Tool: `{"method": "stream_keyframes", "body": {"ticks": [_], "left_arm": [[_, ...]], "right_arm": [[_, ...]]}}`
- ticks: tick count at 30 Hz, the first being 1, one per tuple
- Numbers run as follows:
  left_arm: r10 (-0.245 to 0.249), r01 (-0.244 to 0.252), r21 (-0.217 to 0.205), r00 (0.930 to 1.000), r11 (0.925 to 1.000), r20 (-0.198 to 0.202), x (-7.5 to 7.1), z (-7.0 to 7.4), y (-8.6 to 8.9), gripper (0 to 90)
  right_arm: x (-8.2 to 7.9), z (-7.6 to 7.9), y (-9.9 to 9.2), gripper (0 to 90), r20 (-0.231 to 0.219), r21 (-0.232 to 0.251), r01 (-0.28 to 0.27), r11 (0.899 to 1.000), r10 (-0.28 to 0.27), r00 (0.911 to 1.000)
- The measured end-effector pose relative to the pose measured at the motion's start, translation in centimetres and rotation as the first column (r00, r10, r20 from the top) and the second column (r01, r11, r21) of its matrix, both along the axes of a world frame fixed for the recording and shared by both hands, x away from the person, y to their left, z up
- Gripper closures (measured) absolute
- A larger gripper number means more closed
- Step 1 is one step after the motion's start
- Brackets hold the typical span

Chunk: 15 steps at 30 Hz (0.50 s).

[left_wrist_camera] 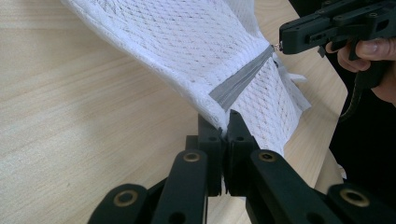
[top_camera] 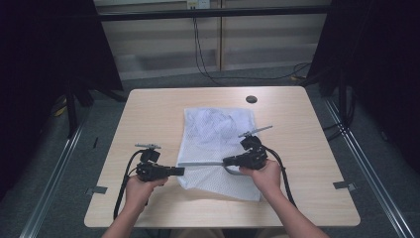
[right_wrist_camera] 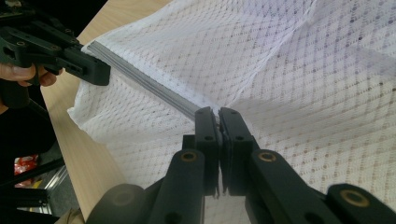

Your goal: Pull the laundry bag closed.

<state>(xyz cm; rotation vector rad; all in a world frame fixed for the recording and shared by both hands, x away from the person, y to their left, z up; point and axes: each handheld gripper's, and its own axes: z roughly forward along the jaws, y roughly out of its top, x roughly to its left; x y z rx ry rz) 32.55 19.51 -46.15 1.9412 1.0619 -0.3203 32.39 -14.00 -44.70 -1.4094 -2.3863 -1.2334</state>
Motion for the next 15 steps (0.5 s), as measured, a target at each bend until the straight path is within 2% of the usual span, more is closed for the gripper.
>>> {"method": "stream_keyframes", "body": {"ticks": [15], "left_arm": [[0.000,0.000,0.007,1.0000,1.0000,0.008,-0.05,0.07,-0.01,88.3]], "right_arm": [[-0.01,0.01,-0.38,87.1,0.000,0.005,0.008,1.000,-0.008,1.0000]]}}
